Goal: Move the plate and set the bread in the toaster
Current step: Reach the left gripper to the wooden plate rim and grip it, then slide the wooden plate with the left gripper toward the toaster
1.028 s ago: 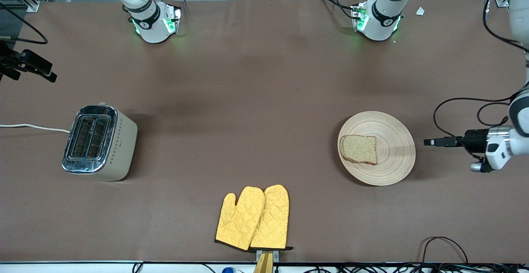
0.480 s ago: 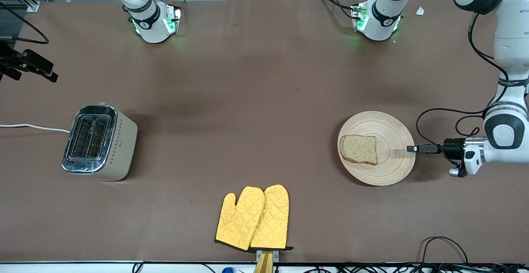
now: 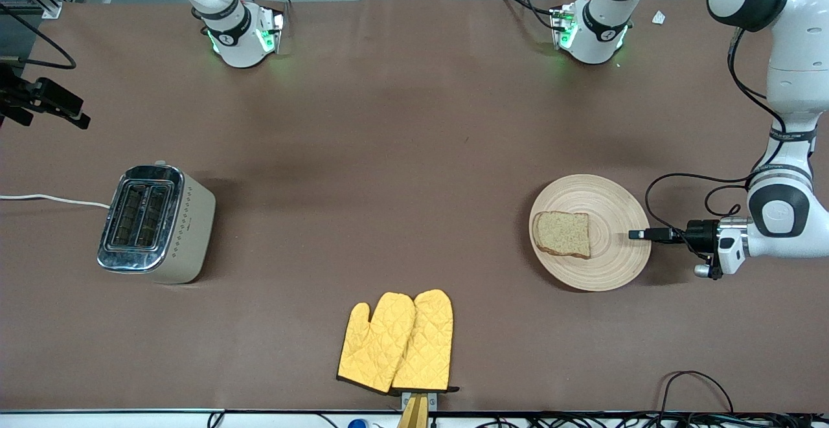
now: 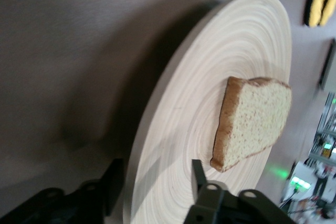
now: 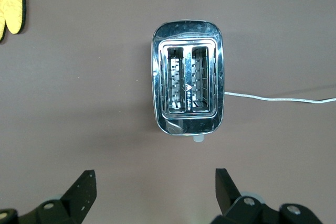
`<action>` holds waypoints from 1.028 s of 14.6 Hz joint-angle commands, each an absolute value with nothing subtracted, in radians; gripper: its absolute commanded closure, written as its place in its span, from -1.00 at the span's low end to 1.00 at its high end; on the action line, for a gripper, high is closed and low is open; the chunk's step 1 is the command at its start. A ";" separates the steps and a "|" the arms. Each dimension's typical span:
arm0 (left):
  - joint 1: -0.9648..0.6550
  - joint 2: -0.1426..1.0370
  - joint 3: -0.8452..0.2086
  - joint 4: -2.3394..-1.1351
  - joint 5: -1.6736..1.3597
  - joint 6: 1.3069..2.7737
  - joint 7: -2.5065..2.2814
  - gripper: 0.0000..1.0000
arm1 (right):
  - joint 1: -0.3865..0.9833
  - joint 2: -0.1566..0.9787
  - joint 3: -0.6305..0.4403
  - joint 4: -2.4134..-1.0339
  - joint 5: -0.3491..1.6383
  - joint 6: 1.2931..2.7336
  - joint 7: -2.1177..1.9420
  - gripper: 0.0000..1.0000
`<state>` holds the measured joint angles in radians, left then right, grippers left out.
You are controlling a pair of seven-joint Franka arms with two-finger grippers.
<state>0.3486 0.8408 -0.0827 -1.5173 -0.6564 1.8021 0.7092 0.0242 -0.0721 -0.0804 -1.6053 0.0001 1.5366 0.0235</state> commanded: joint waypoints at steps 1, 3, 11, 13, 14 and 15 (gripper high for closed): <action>0.351 0.853 -0.084 -1.506 -0.675 1.799 0.824 0.72 | 0.025 -0.067 -0.086 -1.591 0.014 1.523 0.012 -1.00; 0.353 0.854 -0.084 -1.508 -0.676 1.798 0.831 0.96 | 0.025 -0.067 -0.086 -1.591 0.014 1.525 0.012 -1.00; 0.354 0.838 -0.176 -1.485 -0.693 1.738 0.812 0.99 | 0.018 -0.066 -0.090 -1.591 0.012 1.525 0.003 -1.00; 0.347 0.839 -0.234 -1.479 -0.704 1.738 0.741 0.99 | 0.017 -0.066 -0.091 -1.592 0.012 1.525 0.002 -1.00; 0.339 0.842 -0.267 -1.471 -0.719 1.738 0.704 0.99 | 0.017 -0.066 -0.092 -1.592 0.011 1.525 0.000 -1.00; 0.331 0.847 -0.294 -1.470 -0.756 1.746 0.669 0.99 | 0.018 -0.066 -0.091 -1.594 0.003 1.526 0.000 -1.00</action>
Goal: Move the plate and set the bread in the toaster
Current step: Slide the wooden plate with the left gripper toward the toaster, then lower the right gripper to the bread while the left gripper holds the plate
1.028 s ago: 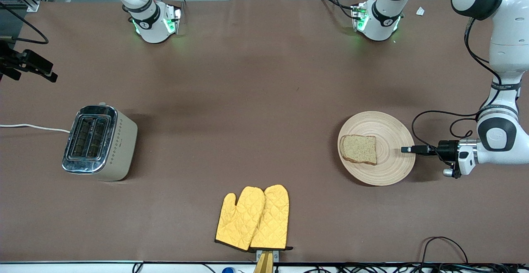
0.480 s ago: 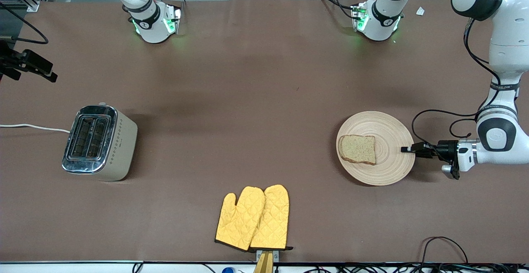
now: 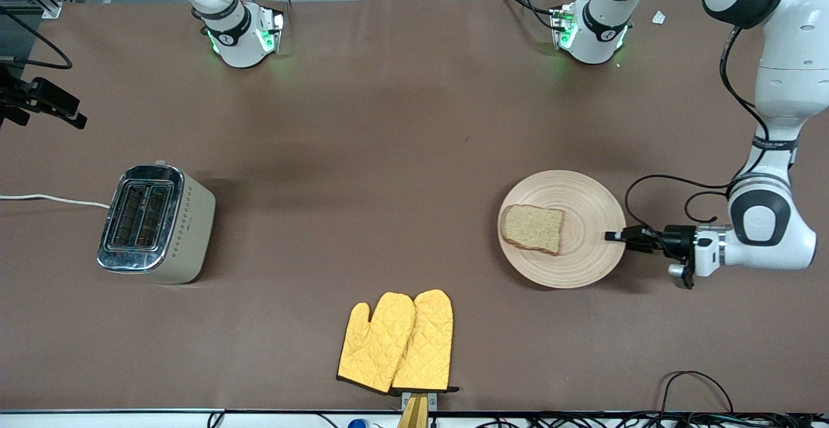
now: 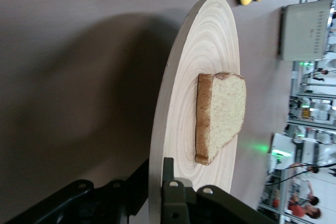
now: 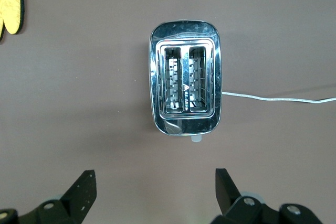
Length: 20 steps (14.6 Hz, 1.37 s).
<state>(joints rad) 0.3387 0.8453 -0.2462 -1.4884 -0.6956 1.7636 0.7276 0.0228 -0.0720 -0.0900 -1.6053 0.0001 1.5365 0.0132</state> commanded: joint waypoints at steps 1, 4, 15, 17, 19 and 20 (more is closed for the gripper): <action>0.306 0.847 -0.305 -1.470 -0.796 1.753 0.637 0.99 | 0.023 -0.066 -0.089 -1.594 -0.005 1.531 0.000 -1.00; 0.192 0.848 -0.305 -1.470 -0.909 1.824 0.579 0.99 | 0.003 -0.032 -0.091 -1.603 0.003 1.529 -0.003 -1.00; -0.264 0.956 -0.302 -1.407 -1.269 2.325 0.494 0.99 | 0.087 0.040 -0.086 -1.702 0.032 1.709 0.067 -1.00; -0.308 0.971 -0.302 -1.382 -1.273 2.344 0.498 0.99 | 0.110 0.054 -0.086 -1.745 0.054 1.779 0.113 -1.00; -0.333 0.991 -0.301 -1.364 -1.273 2.347 0.526 0.98 | 0.164 0.096 -0.086 -1.749 0.055 1.815 0.173 -1.00; -0.345 0.991 -0.302 -1.362 -1.273 2.362 0.549 0.98 | 0.188 0.124 -0.086 -1.749 0.055 1.848 0.208 -1.00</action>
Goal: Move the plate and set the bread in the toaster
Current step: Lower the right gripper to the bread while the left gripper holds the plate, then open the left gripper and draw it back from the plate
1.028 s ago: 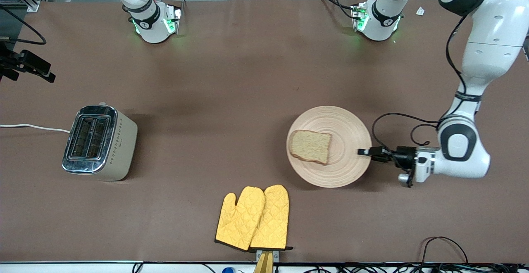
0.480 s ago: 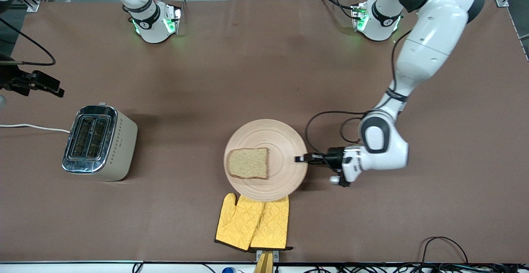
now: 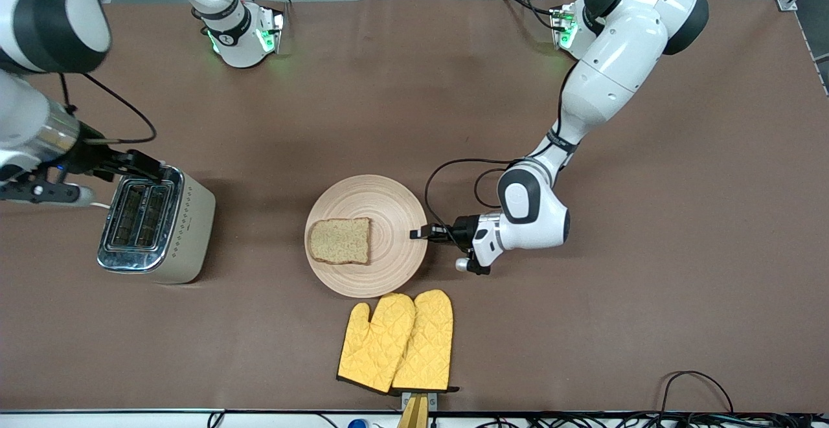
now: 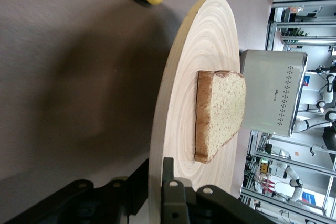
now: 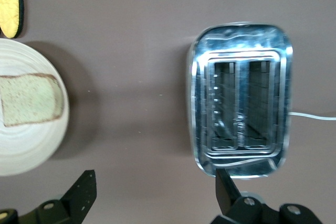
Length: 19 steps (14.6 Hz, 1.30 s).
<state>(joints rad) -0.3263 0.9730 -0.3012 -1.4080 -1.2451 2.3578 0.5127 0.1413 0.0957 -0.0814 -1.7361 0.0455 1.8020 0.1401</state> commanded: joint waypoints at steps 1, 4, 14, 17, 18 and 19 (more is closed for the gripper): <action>-0.354 0.992 -0.302 -1.362 -1.273 2.376 0.564 0.98 | 0.219 0.150 -0.086 -1.749 0.055 1.877 0.241 -1.00; -0.370 1.003 -0.302 -1.362 -1.287 2.387 0.571 0.97 | 0.282 0.238 -0.084 -1.750 0.060 1.972 0.337 -1.00; -0.330 0.979 -0.296 -1.374 -1.267 2.401 0.552 -1.00 | 0.416 0.451 -0.087 -1.750 0.126 2.184 0.469 -1.00; -0.256 0.942 -0.296 -1.403 -1.149 2.387 0.511 -1.00 | 0.446 0.495 -0.087 -1.752 0.123 2.213 0.469 -0.98; -0.232 0.918 -0.296 -1.416 -1.099 2.370 0.467 -1.00 | 0.451 0.505 -0.087 -1.758 0.120 2.224 0.468 -0.94; -0.203 0.893 -0.296 -1.426 -1.033 2.338 0.428 -1.00 | 0.454 0.506 -0.087 -1.772 0.115 2.239 0.468 -0.93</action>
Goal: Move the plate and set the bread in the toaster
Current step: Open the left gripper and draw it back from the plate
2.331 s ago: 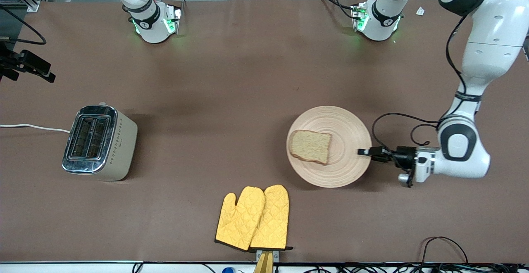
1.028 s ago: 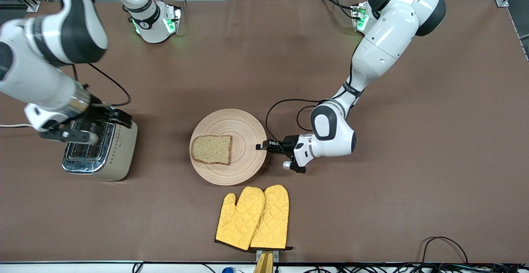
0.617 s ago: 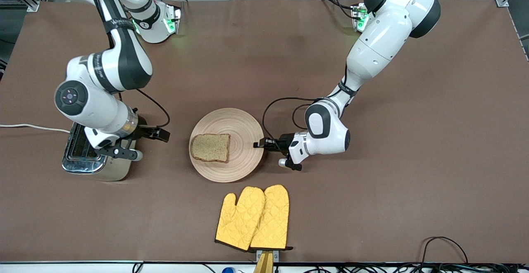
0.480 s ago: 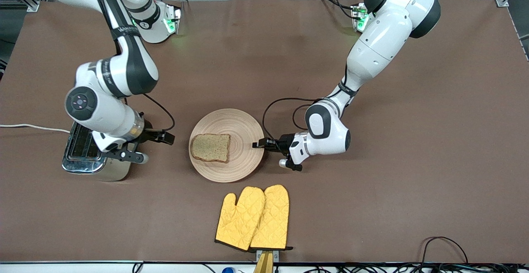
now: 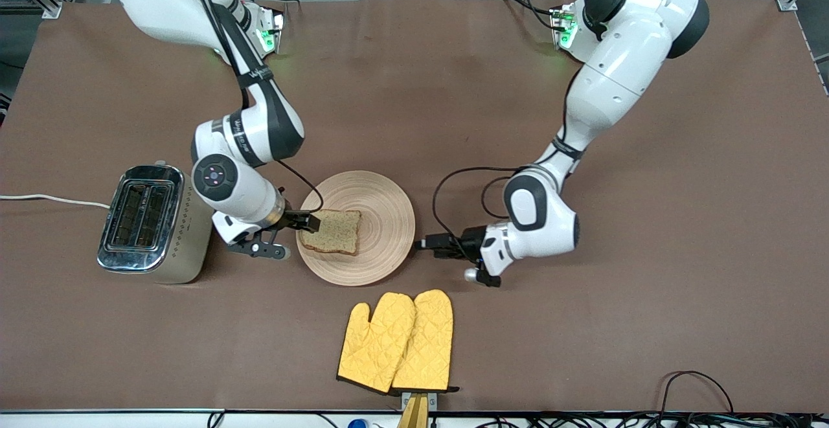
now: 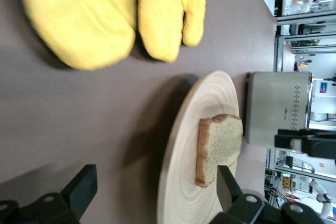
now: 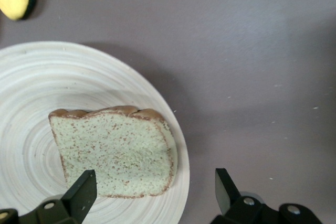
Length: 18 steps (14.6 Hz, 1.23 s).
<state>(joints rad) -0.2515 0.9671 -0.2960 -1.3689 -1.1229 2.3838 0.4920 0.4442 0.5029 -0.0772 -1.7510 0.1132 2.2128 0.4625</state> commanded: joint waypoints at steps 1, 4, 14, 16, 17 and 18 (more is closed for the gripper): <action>-0.161 0.872 -0.296 -1.434 -0.959 2.300 0.399 -1.00 | 0.454 0.506 -0.087 -1.785 0.109 2.253 0.466 -0.89; -0.043 0.795 -0.296 -1.442 -0.774 2.166 0.329 -1.00 | 0.460 0.509 -0.087 -1.824 0.083 2.296 0.466 -0.70; 0.103 0.490 -0.296 -1.434 -0.060 1.893 0.083 -1.00 | 0.459 0.518 -0.087 -1.864 0.083 2.361 0.463 -0.08; 0.107 0.427 -0.296 -1.434 0.004 1.820 0.077 -1.00 | 0.460 0.518 -0.087 -1.864 0.083 2.358 0.465 0.05; 0.109 0.402 -0.296 -1.436 0.033 1.793 0.071 -1.00 | 0.459 0.520 -0.087 -1.864 0.083 2.358 0.466 0.09; 0.123 0.378 -0.296 -1.434 0.050 1.766 0.066 -1.00 | 0.460 0.519 -0.087 -1.864 0.083 2.359 0.468 0.15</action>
<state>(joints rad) 0.1122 0.4480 -0.2952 -1.3916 0.0021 1.8034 0.0894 0.4490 0.5296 -0.0797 -1.8446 0.0945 2.3424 0.4607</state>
